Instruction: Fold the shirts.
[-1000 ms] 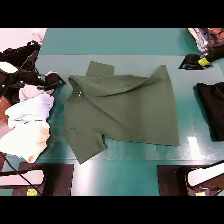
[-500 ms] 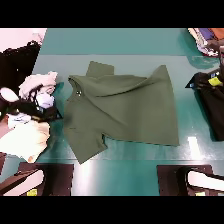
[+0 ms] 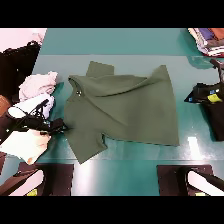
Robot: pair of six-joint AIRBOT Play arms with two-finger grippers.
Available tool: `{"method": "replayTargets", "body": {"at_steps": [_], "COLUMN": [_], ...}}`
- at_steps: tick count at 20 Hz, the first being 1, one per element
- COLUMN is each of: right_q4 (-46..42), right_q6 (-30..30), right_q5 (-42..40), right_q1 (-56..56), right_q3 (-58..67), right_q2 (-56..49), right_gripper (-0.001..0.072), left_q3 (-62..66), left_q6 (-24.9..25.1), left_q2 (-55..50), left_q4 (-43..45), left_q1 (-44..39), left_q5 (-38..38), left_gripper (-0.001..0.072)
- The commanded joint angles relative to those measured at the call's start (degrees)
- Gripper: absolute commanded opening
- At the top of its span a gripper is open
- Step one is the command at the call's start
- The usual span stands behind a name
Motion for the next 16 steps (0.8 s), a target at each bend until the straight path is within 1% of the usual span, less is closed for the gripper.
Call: {"method": "replayTargets", "body": {"at_steps": [1,4,7,8,10,12,16], "right_q4": [-0.2,-0.6,-0.2,0.1,0.2,2.6,6.4], "right_q6": [0.0,0.0,-0.2,-1.3,-1.5,-1.6,-1.5], "right_q5": [0.3,1.3,3.0,2.5,1.3,-0.5,-5.2], "right_q1": [-3.5,-10.6,-18.1,-19.3,-19.2,-17.4,-11.2], "right_q3": [-6.7,-15.7,-25.4,-28.2,-33.1,-36.6,-38.8], "right_q2": [3.6,6.6,7.1,7.1,7.1,7.1,7.0], "right_gripper": [0.0443,0.0443,0.0451,0.0451,0.0451,0.0451,0.0444], "left_q3": [-0.6,1.8,4.5,5.1,5.4,5.4,5.4], "left_q6": [2.0,2.5,2.8,2.9,2.9,2.9,2.9], "left_q2": [0.2,0.2,0.2,0.2,0.2,0.2,0.2], "left_q4": [-4.8,-4.7,-4.8,-4.8,-4.8,-4.8,-4.7], "left_q1": [0.0,0.0,0.0,0.0,0.0,0.0,0.0], "left_q5": [3.0,1.5,0.1,0.0,0.0,-0.1,-0.2], "left_gripper": [0.0026,0.0025,0.0025,0.0025,0.0025,0.0025,0.0025]}}
